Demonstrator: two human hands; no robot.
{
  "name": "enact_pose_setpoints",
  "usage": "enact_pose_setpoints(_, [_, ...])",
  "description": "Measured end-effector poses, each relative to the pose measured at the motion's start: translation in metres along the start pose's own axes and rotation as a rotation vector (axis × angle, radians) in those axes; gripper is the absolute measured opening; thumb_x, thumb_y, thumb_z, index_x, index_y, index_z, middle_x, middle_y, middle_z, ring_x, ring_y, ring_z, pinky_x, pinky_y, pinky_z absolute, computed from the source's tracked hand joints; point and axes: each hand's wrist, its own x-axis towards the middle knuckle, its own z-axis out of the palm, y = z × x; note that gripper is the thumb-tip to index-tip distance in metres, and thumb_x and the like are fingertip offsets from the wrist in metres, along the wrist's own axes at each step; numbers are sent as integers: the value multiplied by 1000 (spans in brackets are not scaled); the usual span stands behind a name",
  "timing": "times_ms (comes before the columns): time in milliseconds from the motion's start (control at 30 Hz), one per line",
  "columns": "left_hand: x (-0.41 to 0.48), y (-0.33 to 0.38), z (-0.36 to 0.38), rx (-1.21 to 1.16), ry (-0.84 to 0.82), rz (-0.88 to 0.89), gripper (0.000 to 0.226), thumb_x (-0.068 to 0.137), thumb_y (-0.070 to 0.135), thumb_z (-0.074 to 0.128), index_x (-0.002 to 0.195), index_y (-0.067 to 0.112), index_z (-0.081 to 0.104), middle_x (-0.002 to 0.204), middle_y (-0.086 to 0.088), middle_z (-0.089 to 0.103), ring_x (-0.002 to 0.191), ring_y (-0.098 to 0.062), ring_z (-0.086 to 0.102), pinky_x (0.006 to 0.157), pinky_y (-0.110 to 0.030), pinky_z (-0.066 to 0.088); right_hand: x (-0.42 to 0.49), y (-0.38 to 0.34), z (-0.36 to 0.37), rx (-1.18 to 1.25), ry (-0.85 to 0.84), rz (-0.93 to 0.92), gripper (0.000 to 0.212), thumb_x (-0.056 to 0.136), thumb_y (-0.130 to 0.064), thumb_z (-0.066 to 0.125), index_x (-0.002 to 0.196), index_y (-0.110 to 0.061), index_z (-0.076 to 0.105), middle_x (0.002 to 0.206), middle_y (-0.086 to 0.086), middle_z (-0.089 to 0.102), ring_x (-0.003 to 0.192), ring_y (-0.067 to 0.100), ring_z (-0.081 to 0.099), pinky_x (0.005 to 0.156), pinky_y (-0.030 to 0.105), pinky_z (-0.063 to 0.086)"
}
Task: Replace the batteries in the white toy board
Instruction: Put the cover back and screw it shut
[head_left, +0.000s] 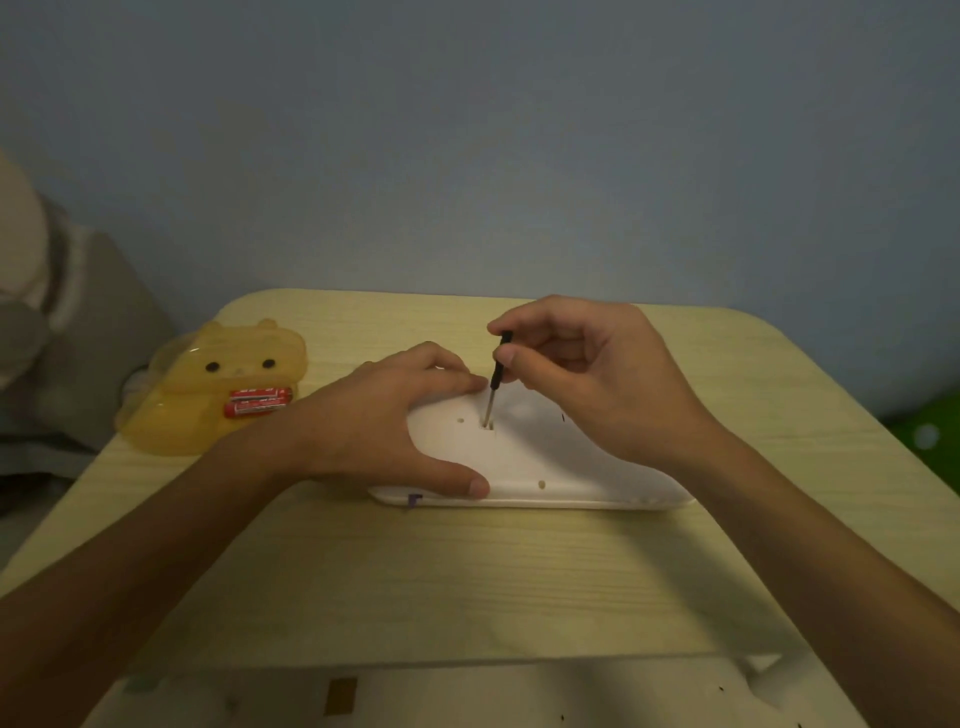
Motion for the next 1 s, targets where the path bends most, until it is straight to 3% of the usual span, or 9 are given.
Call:
enact_pose_setpoints(400, [1,-3,1,-6,7,12,100,58,89,69,146,47,49,141,28,38,128,-6,47,104,-37,51,1,3,-1,31,-2,6,18,97,-10,72,114,-15,78,94,3,81,87,17,81,90,45,64])
enact_pose_setpoints(700, [2,-3,1,-5,3,17,98,58,89,68,145,47,50,141,27,39,125,-6,48,101,-37,52,2,1,2,-3,-8,-31,19,97,-8,73,113,-15,79,93,-2,81,87,12,80,82,25,62])
enact_pose_setpoints(833, [2,-4,1,3,3,13,103,58,90,67,148,46,48,142,27,38,126,-6,47,102,-36,52,0,2,1,-10,25,-31,21,96,-9,74,116,-15,79,95,1,82,88,15,80,91,38,64])
enact_pose_setpoints(1000, [2,-4,1,6,6,14,103,57,91,66,148,45,48,143,26,39,128,-7,47,103,-37,51,0,4,2,6,5,-14,21,97,-10,73,116,-15,79,96,1,82,90,15,80,92,41,63])
